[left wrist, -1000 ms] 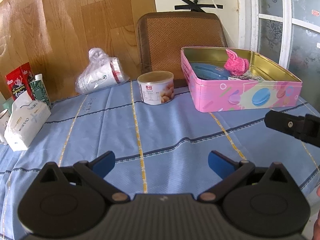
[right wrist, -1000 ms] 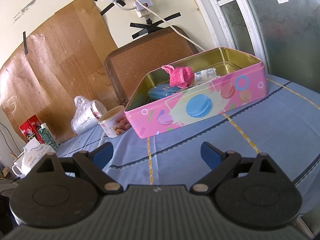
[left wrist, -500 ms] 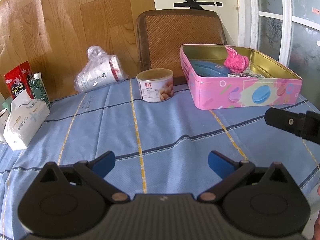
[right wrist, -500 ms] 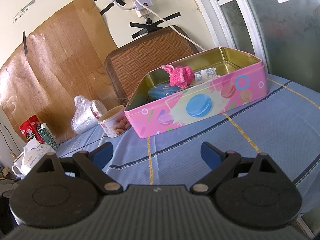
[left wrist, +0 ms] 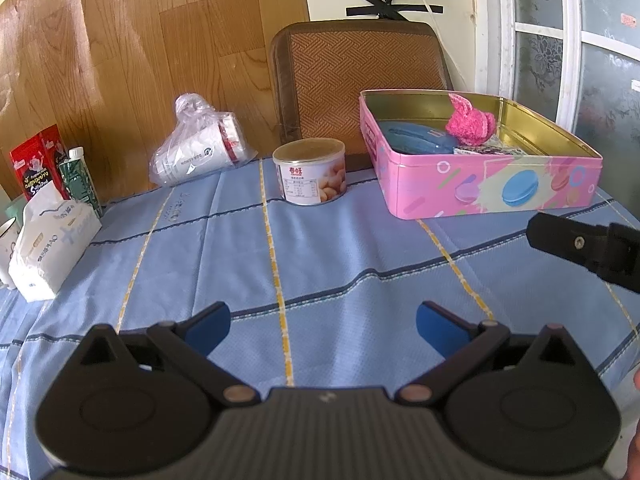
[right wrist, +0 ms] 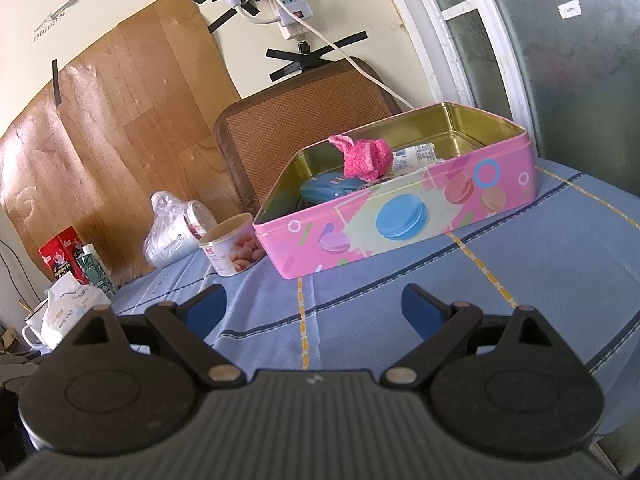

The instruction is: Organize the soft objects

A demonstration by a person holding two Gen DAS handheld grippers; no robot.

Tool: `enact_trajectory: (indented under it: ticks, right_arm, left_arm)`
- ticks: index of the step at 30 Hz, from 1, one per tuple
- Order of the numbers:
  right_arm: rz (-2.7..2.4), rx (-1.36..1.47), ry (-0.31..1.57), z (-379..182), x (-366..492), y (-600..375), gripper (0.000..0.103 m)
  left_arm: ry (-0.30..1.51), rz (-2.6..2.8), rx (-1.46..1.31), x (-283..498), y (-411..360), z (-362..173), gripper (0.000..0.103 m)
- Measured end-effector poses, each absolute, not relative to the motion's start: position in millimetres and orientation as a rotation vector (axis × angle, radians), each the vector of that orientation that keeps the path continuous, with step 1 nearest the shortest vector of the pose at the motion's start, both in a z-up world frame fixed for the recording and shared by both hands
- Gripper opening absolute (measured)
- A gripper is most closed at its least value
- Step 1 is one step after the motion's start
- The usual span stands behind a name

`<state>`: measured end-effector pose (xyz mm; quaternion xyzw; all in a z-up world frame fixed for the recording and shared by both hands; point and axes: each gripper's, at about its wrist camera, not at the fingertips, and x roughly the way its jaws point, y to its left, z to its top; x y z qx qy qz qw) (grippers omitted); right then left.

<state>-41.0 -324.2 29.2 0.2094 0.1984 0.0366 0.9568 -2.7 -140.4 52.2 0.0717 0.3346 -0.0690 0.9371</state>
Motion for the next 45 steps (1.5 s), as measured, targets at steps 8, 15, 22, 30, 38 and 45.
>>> enact_trajectory:
  ticks: [8, 15, 22, 30, 38, 45]
  right_arm:
    - [0.076, 0.425, 0.403, 28.8, -40.5, -324.4, 0.097]
    - [0.075, 0.427, 0.405, 28.1, -40.1, -324.7, 0.099]
    - [0.068, 0.427, 0.403, 27.4, -40.7, -324.2, 0.099]
    - [0.062, 0.426, 0.399, 27.3, -42.4, -322.7, 0.099]
    - [0.058, 0.425, 0.395, 28.1, -42.7, -321.9, 0.099]
    - [0.058, 0.423, 0.396, 28.1, -42.5, -321.8, 0.099]
  left_arm:
    - [0.69, -0.141, 0.142, -2.4, -139.5, 51.8, 0.103]
    - [0.692, -0.141, 0.141, -2.4, -140.0, 51.3, 0.103]
    - [0.695, -0.142, 0.14, -2.6, -139.9, 49.9, 0.103]
    - [0.697, -0.145, 0.143, -3.3, -141.6, 49.8, 0.103]
    - [0.7, -0.148, 0.143, -3.9, -142.5, 49.7, 0.103]
    - [0.706, -0.159, 0.143, -3.2, -142.2, 49.6, 0.103]
